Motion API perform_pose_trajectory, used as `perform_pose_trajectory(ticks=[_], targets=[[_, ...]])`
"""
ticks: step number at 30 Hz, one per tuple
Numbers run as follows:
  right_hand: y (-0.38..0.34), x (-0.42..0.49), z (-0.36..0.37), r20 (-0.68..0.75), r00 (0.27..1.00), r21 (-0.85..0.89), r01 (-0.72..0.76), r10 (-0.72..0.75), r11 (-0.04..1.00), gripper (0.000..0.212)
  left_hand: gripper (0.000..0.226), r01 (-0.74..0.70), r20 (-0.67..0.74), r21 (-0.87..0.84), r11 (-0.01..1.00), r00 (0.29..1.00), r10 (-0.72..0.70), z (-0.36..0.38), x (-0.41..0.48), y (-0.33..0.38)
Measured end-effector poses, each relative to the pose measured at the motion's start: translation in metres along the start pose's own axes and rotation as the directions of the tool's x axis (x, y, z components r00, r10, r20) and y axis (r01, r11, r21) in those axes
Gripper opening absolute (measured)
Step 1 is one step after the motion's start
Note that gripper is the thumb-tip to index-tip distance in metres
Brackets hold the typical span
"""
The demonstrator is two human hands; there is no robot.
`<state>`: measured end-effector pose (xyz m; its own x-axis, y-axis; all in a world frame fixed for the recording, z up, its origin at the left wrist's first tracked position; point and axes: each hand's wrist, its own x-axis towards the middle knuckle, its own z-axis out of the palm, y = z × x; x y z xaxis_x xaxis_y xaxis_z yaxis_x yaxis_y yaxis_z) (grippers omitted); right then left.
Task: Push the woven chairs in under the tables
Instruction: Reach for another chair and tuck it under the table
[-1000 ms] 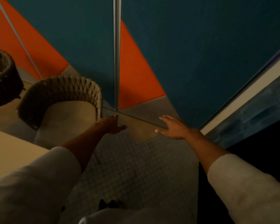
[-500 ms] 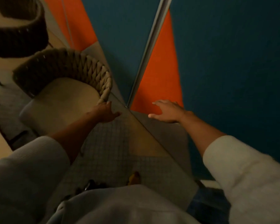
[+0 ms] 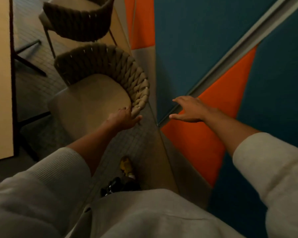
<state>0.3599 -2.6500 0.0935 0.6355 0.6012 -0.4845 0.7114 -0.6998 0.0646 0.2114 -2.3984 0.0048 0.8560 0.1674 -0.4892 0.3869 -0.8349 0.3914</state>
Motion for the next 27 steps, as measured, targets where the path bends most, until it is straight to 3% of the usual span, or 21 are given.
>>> perform_pose_trajectory(ticks=[12, 24, 27], targets=[[0.022, 0.163, -0.068, 0.138, 0.941, -0.209, 0.333, -0.309, 0.92, 0.088, 0.091, 0.168, 0.011, -0.305, 0.937, 0.985, -0.173, -0.017, 0.082, 0.021], [0.046, 0.346, -0.092, 0.337, 0.748, -0.444, 0.662, -0.572, 0.604, 0.086, 0.084, 0.358, -0.011, -0.543, 0.76, 0.902, -0.432, -0.008, 0.194, 0.075], [0.052, 0.376, -0.098, 0.376, 0.722, -0.476, 0.688, -0.581, 0.547, 0.088, 0.095, 0.395, -0.012, -0.578, 0.714, 0.871, -0.491, -0.006, 0.213, 0.088]])
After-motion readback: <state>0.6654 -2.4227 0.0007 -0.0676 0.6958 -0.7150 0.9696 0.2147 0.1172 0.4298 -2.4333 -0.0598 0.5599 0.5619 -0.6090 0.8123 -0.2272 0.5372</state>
